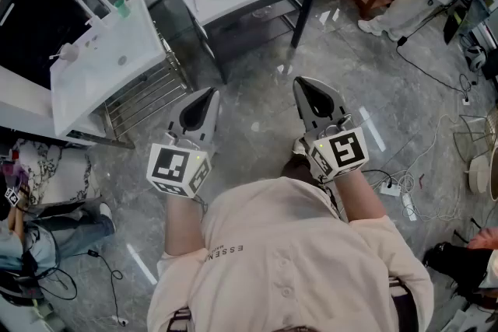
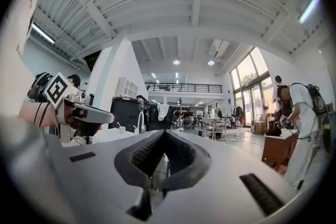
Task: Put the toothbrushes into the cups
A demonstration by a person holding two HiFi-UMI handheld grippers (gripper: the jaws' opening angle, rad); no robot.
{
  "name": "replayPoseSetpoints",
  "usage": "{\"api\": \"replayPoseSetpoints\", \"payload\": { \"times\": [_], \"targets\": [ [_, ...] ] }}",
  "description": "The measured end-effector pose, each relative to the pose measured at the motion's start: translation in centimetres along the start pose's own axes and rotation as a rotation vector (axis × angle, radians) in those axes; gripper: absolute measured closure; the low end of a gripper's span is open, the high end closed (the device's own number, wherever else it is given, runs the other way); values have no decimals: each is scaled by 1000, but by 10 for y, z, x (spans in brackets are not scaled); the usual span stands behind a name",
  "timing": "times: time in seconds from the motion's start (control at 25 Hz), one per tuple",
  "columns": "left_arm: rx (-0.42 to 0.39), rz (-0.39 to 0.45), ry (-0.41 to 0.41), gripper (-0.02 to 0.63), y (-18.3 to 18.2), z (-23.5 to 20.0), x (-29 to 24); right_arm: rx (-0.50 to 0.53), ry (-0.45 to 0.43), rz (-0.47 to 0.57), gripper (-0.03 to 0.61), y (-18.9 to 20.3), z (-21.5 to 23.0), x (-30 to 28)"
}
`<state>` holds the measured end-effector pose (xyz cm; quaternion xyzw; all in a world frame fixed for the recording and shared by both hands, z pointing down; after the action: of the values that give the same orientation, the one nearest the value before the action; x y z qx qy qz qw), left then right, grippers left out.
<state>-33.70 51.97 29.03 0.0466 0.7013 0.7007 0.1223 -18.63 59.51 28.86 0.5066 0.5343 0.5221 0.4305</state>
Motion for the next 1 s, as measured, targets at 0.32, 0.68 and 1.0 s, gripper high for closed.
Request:
{"api": "replayPoseSetpoints", "payload": {
  "times": [0.32, 0.68, 1.0],
  "targets": [
    [3, 5, 0, 614, -2, -5, 0, -7, -4, -13, 565, 3, -2, -5],
    [25, 10, 10, 614, 2, -9, -5, -30, 40, -40, 563, 10, 9, -13],
    [66, -5, -11, 613, 12, -27, -20, 0, 41, -62, 405, 13, 28, -41]
  ]
}}
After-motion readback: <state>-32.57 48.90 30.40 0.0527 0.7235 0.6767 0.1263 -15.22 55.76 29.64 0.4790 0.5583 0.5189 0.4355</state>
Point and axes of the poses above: the fingertips, and each gripper's own axes: x backward along the fingers, z to its right, y out of its underside, the point moved 1 cm from there along x, backward along the fingers, and after that the axes turned 11 degrees about y, right-handed, at the moved point
